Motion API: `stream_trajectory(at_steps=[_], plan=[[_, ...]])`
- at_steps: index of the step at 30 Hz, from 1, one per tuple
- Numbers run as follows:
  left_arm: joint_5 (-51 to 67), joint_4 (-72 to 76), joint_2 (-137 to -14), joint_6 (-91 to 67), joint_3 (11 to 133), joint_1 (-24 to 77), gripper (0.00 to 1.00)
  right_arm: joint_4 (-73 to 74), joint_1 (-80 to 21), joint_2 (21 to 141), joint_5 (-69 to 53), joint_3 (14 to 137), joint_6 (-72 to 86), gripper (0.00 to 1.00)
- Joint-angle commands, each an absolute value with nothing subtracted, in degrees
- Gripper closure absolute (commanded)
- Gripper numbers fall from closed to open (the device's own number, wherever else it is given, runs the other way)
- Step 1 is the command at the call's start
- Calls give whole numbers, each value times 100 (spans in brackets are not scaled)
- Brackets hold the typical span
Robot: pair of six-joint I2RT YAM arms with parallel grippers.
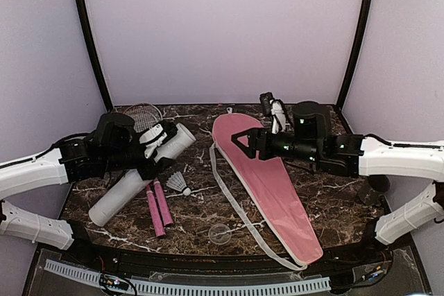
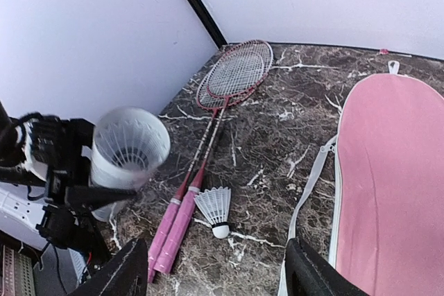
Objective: Pack up the badminton gear
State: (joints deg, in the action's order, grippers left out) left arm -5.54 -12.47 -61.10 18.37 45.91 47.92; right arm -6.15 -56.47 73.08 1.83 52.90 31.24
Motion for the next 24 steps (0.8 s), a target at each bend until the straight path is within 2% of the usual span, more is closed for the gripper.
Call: stream_trajectory(at_steps=[1,3,6,9,19,24], plan=[[-1129,-1124,-5990,1539,4795,4382,41,-776,-5691,7842,394,5220,3225,32],[-1239,-1120,-5897,1476,4791,4231,41,-939,-5795,8131,367,5232,3084,34],[-1715,-1060,-5750,1422,4760,4128,41,-1110,-5989,8697,318,5396,2781,42],[-2067,-913,-5556,1447,4653,4130,41,-1347,-6108,9380,52,5648,2639,45],[-1975,-889,-5559,1440,4639,4128,41,-1655,-6359,11345,-393,6945,2167,45],[-1897,-862,-5565,1431,4639,4130,41,-1385,-6400,12017,-451,7558,1833,48]])
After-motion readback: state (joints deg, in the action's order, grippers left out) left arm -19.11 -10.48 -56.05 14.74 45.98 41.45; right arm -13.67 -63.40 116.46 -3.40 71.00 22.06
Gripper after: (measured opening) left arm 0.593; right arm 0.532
